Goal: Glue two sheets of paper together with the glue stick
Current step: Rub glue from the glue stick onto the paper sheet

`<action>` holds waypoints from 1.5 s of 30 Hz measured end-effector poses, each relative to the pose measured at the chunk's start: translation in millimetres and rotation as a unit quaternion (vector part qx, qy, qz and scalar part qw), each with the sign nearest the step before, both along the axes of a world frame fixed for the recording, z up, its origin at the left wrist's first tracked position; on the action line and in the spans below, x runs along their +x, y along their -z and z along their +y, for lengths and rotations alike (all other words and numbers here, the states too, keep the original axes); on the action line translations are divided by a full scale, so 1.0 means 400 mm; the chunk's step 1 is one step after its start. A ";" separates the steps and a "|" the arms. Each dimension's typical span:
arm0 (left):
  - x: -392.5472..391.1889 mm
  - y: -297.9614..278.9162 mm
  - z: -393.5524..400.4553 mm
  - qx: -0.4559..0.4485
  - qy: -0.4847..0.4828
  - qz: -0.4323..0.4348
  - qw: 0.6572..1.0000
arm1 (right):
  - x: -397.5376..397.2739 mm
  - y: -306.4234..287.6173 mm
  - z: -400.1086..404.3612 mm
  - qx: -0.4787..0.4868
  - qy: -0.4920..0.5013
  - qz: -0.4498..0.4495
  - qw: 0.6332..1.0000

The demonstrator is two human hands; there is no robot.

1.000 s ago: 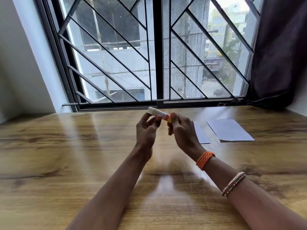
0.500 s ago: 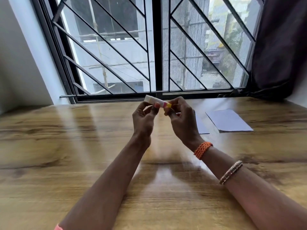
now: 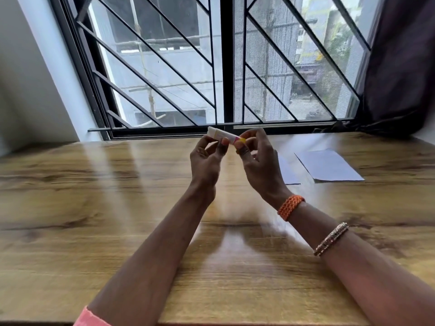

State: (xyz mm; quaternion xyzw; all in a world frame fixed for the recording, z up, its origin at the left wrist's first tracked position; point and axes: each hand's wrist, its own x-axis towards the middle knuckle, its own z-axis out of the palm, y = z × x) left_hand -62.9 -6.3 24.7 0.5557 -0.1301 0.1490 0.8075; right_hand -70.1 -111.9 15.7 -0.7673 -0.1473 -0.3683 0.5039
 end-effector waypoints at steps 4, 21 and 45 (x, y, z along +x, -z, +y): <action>-0.006 -0.009 0.001 0.007 0.010 -0.002 1.000 | 0.000 -0.004 -0.004 0.002 0.013 -0.013 1.000; -0.013 -0.008 -0.002 0.050 0.035 0.006 0.998 | -0.003 -0.023 -0.007 0.097 -0.083 0.159 0.979; -0.015 -0.005 -0.002 0.068 -0.011 0.056 0.996 | -0.014 -0.023 -0.004 0.100 -0.108 0.216 0.965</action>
